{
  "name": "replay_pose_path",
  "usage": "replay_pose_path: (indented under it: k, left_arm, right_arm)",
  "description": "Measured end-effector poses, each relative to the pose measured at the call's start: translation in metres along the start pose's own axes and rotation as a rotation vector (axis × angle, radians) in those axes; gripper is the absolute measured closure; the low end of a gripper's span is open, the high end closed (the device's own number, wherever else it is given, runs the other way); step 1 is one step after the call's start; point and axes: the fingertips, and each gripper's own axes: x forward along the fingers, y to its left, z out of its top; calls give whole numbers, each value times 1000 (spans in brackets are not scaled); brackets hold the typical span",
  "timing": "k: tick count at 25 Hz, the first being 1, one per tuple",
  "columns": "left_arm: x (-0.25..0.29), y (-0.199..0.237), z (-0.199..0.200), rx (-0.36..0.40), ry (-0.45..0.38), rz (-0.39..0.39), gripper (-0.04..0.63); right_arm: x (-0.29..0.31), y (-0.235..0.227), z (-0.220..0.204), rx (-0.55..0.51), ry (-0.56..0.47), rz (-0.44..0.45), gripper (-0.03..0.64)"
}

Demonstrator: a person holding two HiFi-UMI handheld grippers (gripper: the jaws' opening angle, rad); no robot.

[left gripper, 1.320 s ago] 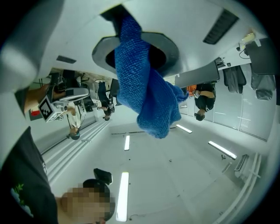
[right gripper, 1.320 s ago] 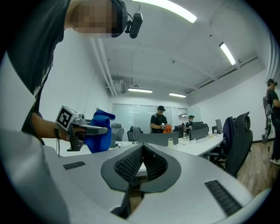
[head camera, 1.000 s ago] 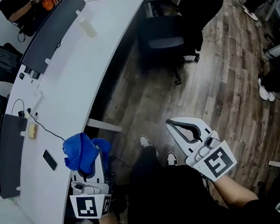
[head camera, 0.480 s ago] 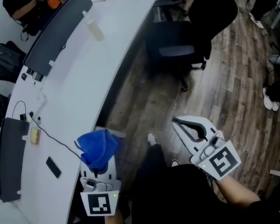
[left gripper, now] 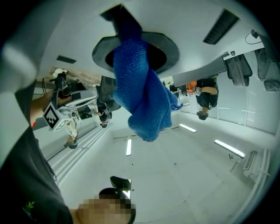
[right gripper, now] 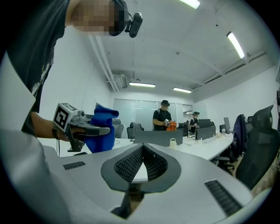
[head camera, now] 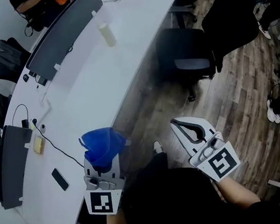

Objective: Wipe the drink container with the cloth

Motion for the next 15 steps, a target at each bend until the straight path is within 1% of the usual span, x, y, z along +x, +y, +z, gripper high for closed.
replay_pose_path:
  k: [5,10,15]
  left_arm:
    - [20,32,-12,-17,-3,-8,545]
    - [46,62,-19,-37,-22,-36,545]
    - [64,87,-28,-24,-28,-69,545]
  right_arm:
    - [41,-7,4,-4,7,-3,617]
    - [82,-17,10,-23,14,-19,617]
    - [103,-26,5,-27,28,-67,617]
